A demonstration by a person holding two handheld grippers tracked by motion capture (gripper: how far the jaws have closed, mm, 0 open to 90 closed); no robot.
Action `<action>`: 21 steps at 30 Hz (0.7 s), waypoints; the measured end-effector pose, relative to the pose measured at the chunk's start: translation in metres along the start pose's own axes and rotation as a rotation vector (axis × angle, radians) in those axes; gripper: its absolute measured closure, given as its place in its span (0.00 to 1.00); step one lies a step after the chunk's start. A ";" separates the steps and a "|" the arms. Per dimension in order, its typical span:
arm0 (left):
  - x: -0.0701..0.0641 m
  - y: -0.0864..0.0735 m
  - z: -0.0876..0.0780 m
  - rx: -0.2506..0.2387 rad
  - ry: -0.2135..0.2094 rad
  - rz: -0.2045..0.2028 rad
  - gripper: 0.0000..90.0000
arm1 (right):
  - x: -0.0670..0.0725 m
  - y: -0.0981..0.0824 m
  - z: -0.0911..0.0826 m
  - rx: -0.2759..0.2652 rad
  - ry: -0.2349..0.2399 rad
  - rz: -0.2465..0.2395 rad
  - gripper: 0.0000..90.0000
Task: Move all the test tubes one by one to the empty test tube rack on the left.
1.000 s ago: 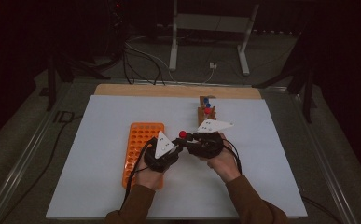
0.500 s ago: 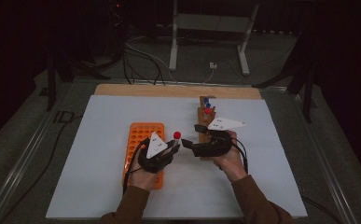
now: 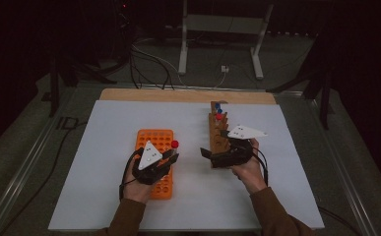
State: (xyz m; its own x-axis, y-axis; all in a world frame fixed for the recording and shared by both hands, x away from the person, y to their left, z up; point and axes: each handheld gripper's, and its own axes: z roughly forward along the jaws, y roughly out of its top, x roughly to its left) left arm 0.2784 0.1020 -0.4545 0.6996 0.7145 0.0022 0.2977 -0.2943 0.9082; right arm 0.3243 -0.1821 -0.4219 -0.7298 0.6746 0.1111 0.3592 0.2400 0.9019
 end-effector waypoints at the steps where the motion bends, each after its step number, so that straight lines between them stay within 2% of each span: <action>1: 0.000 -0.001 -0.001 0.000 0.001 -0.003 0.84 | -0.001 0.000 -0.001 -0.002 0.000 0.001 0.00; 8: 0.004 -0.009 -0.004 0.009 0.008 -0.014 0.84 | -0.002 -0.001 -0.001 -0.001 -0.007 -0.001 0.00; 21: 0.006 -0.020 -0.008 0.057 0.018 -0.005 0.84 | -0.002 -0.004 -0.003 -0.003 -0.005 0.002 0.00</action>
State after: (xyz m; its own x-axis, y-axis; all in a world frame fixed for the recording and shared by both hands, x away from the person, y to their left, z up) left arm 0.2719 0.1169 -0.4692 0.6867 0.7269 0.0058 0.3377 -0.3261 0.8830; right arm 0.3229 -0.1869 -0.4245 -0.7259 0.6788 0.1108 0.3592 0.2367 0.9027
